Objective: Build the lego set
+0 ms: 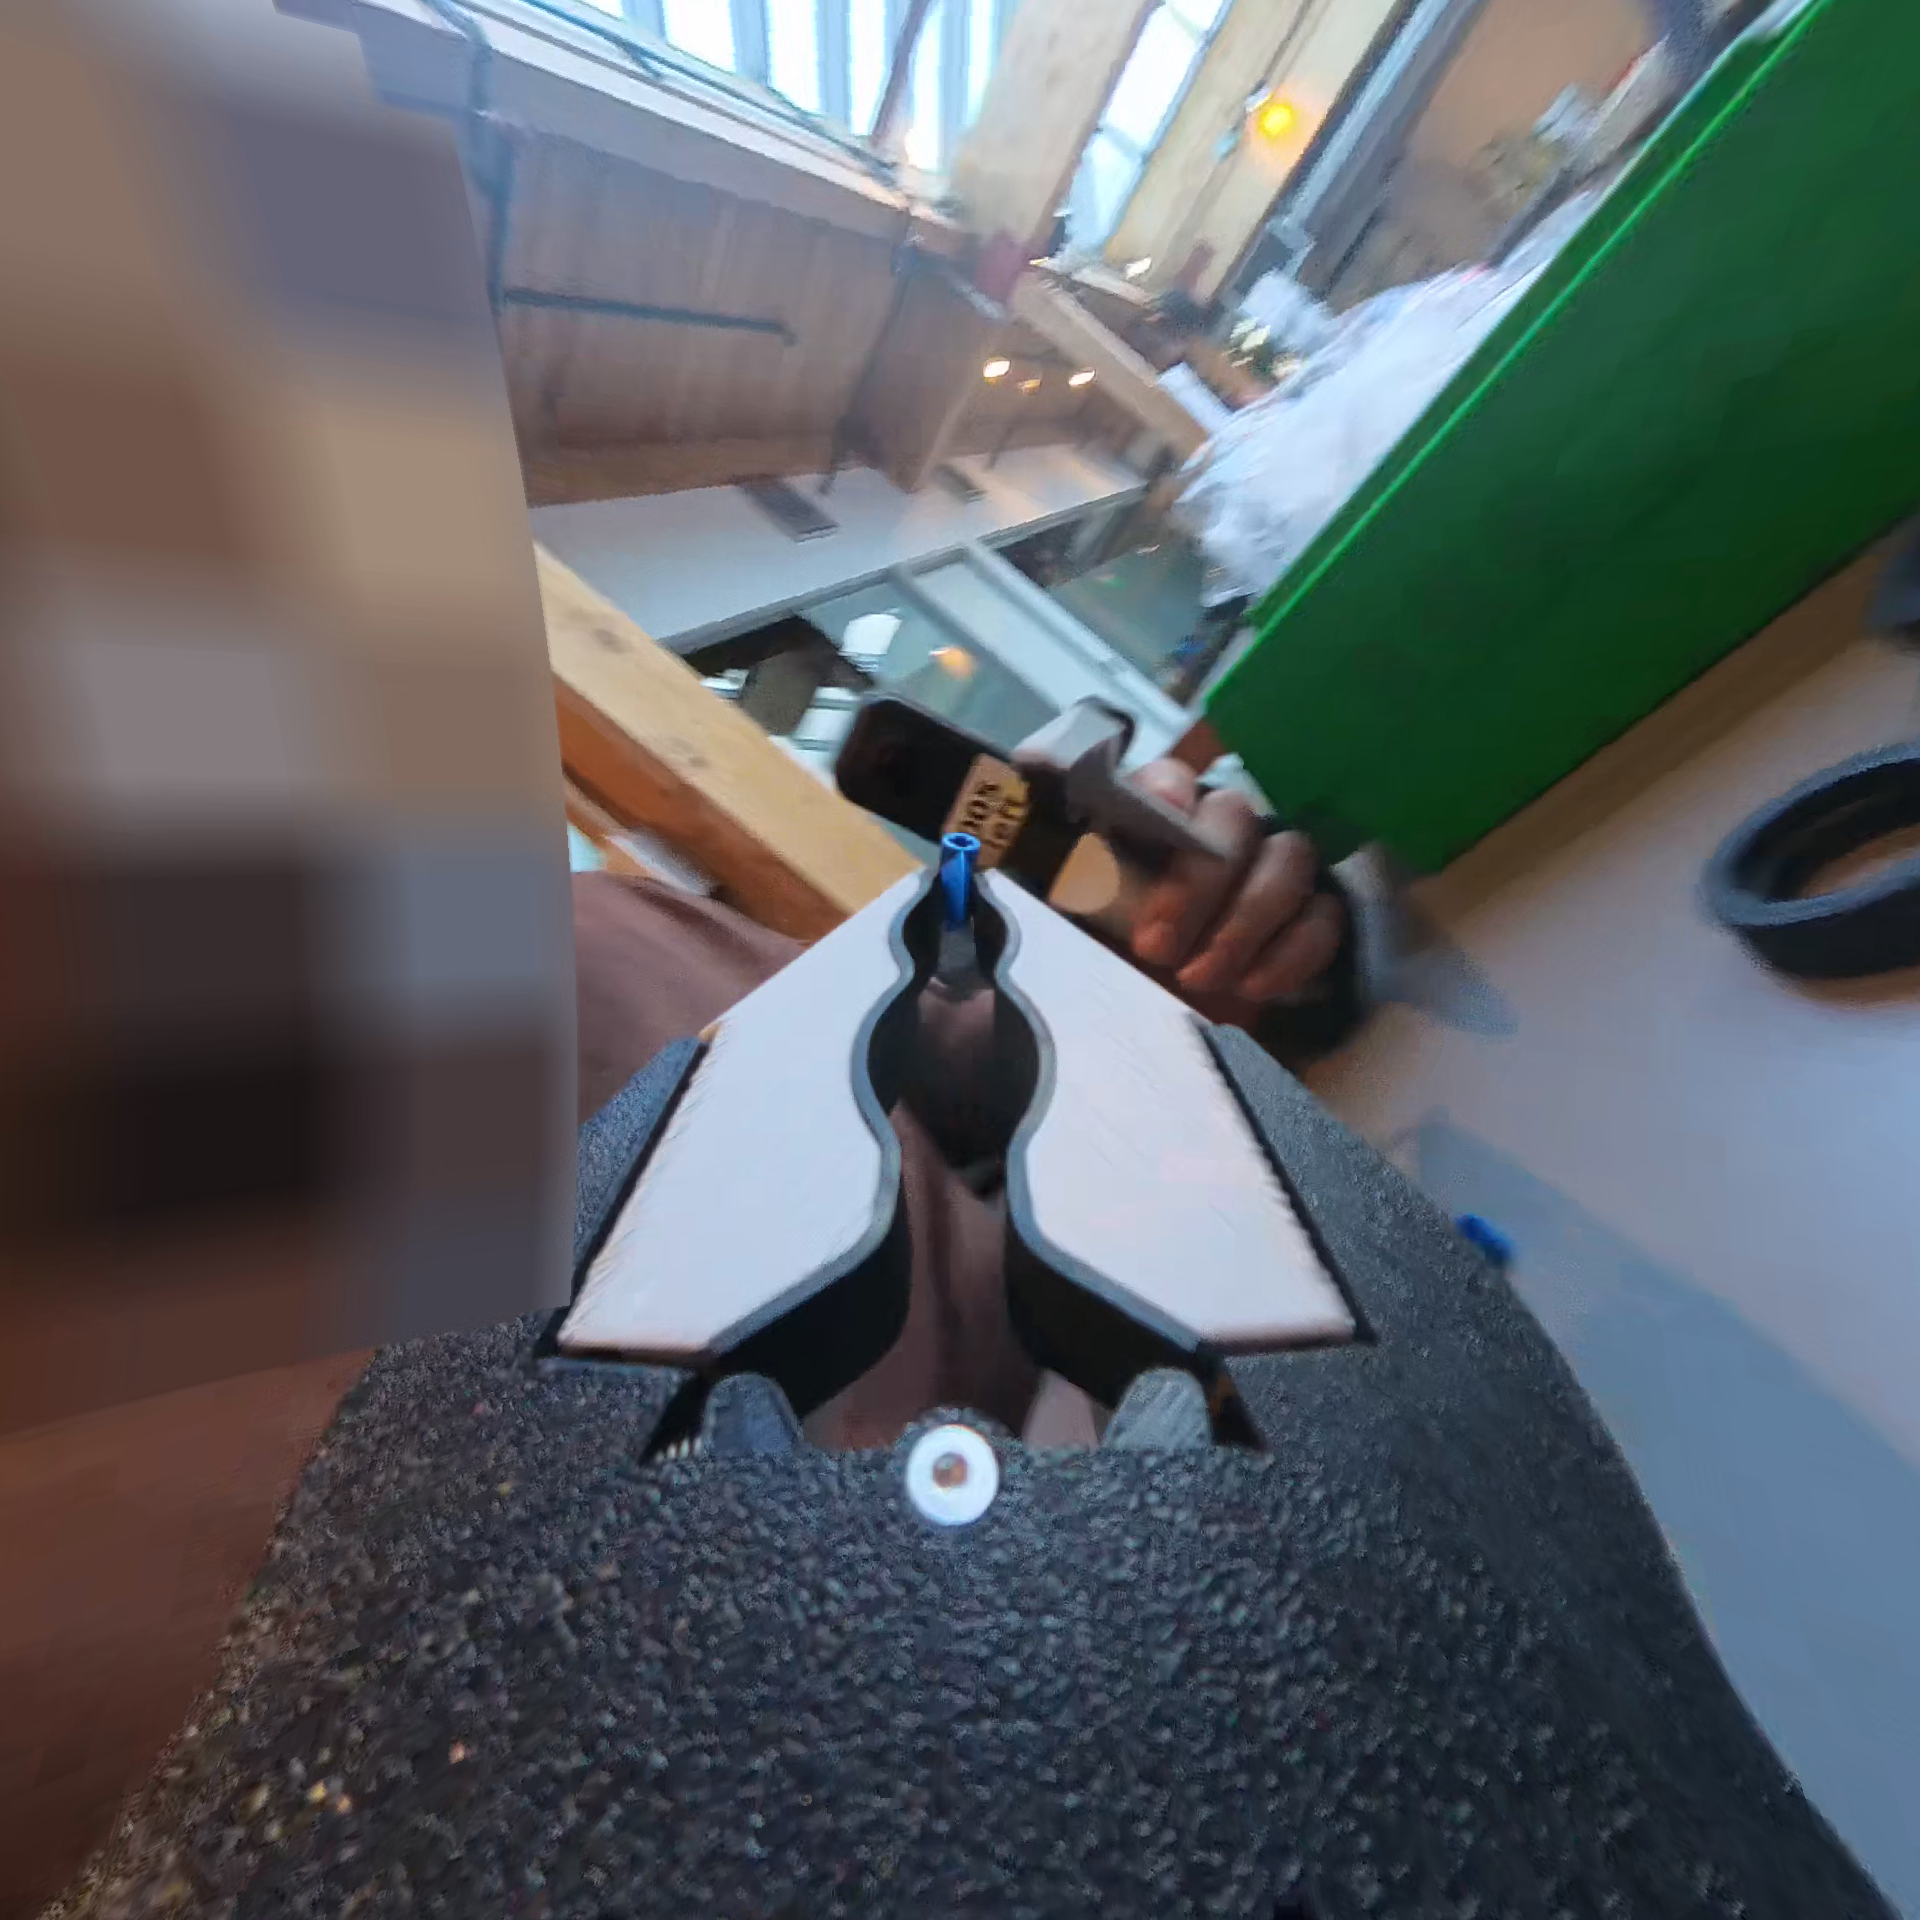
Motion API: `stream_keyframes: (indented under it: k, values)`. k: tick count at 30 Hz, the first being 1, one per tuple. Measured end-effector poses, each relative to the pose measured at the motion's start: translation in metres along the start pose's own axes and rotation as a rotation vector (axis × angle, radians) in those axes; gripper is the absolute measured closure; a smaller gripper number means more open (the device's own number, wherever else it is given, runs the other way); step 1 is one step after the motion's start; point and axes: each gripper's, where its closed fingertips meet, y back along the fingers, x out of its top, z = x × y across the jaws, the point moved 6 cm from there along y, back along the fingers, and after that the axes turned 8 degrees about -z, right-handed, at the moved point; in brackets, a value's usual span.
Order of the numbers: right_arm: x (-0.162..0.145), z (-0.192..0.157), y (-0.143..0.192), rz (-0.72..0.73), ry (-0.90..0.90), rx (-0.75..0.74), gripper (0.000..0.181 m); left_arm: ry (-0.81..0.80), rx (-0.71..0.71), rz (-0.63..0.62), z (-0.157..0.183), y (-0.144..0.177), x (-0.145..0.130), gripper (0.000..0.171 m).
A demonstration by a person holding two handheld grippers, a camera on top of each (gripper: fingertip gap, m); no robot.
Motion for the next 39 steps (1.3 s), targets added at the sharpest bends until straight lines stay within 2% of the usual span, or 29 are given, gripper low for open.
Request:
stream_keyframes:
  k: [1, 3, 4, 6, 7, 8, 11, 13, 17, 23, 28, 33, 37, 39]
  values:
    - [0.002, -0.001, 0.004, 0.0, 0.056, -0.077, 0.176, 0.045, -0.024, -0.008, 0.001, 0.004, 0.0, 0.139]
    - [0.005, -0.005, 0.011, -0.016, 0.187, -0.228, 0.176, 0.124, -0.028, -0.02, -0.001, 0.007, 0.0, 0.151]
    - [0.006, -0.009, 0.013, -0.018, 0.242, -0.275, 0.175, 0.172, -0.022, -0.033, -0.004, 0.006, 0.0, 0.152]
    - [0.007, -0.014, 0.014, -0.017, 0.319, -0.335, 0.176, 0.281, -0.068, -0.084, -0.006, -0.002, -0.001, 0.148]
    - [0.007, -0.015, 0.013, -0.017, 0.342, -0.354, 0.176, 0.337, -0.095, -0.128, -0.007, -0.008, -0.003, 0.14]
    - [0.007, -0.016, 0.012, -0.017, 0.355, -0.361, 0.176, 0.39, -0.139, -0.166, -0.006, -0.013, -0.005, 0.136]
    - [0.005, -0.015, 0.008, -0.017, 0.347, -0.351, 0.176, 0.527, -0.279, -0.169, -0.002, -0.023, -0.003, 0.153]
    - [0.004, -0.014, 0.009, -0.018, 0.34, -0.347, 0.176, 0.537, -0.289, -0.146, -0.003, -0.024, -0.002, 0.169]
    - [0.001, -0.015, 0.009, -0.026, 0.355, -0.355, 0.175, 0.528, -0.272, -0.142, -0.001, -0.023, -0.002, 0.169]
    - [-0.002, -0.019, 0.005, -0.076, 0.415, -0.37, 0.176, 0.398, -0.278, -0.121, 0.004, -0.018, -0.002, 0.169]
    - [-0.013, -0.041, -0.009, -0.193, 0.657, -0.431, 0.176, 0.16, -0.324, -0.017, 0.019, -0.009, 0.005, 0.169]
    - [-0.023, -0.054, -0.02, -0.312, 0.866, -0.551, 0.176, -0.012, -0.32, -0.005, 0.026, -0.004, 0.005, 0.17]
    - [-0.03, -0.056, -0.02, -0.371, 0.887, -0.556, 0.174, -0.204, -0.275, -0.032, 0.033, -0.002, 0.005, 0.171]
    - [-0.033, -0.056, -0.02, -0.395, 0.892, -0.575, 0.174, -0.224, -0.283, -0.045, 0.034, -0.002, 0.003, 0.171]
